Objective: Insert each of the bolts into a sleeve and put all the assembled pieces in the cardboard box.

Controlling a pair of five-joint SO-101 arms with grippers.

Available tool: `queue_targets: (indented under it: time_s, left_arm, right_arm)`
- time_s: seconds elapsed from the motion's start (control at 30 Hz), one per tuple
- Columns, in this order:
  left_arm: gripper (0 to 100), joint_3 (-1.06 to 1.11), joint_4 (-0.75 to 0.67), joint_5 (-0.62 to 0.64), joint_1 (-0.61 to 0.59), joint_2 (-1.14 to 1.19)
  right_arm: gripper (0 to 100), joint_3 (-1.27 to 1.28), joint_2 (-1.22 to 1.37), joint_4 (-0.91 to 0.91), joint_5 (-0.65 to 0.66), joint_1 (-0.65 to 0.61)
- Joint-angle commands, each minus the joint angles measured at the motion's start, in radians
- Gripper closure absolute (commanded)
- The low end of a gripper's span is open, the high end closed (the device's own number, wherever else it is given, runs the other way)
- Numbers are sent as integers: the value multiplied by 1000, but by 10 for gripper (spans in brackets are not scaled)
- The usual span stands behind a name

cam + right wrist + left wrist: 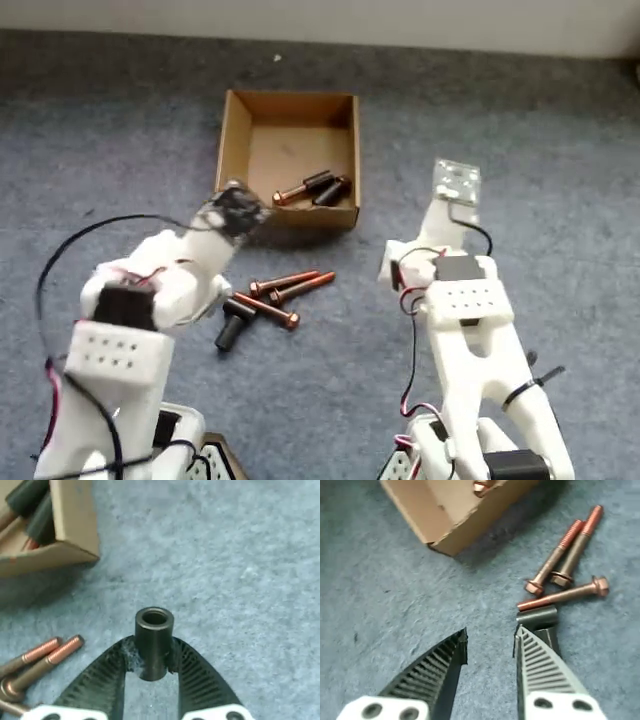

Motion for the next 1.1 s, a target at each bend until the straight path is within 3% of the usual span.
queue_targets:
  time_s: [0.0,0.17,0.37,0.63,1.07]
  left_arm:
    - [820,-90,5,-89,148,200]
    - [794,-125,5,-153,254,397]
    - [787,-177,-3,-242,298,584]
    - [787,-271,-5,-245,323,766]
    - [819,-536,-5,-244,332,1121]
  right_arm:
    - [995,-7,-38,-35,-23,53]
    - [995,-7,-38,-41,-23,64]
    - [995,-7,-38,-41,-23,64]
    - [995,88,-39,-174,-23,64]
    - [995,97,-48,-179,-23,62]
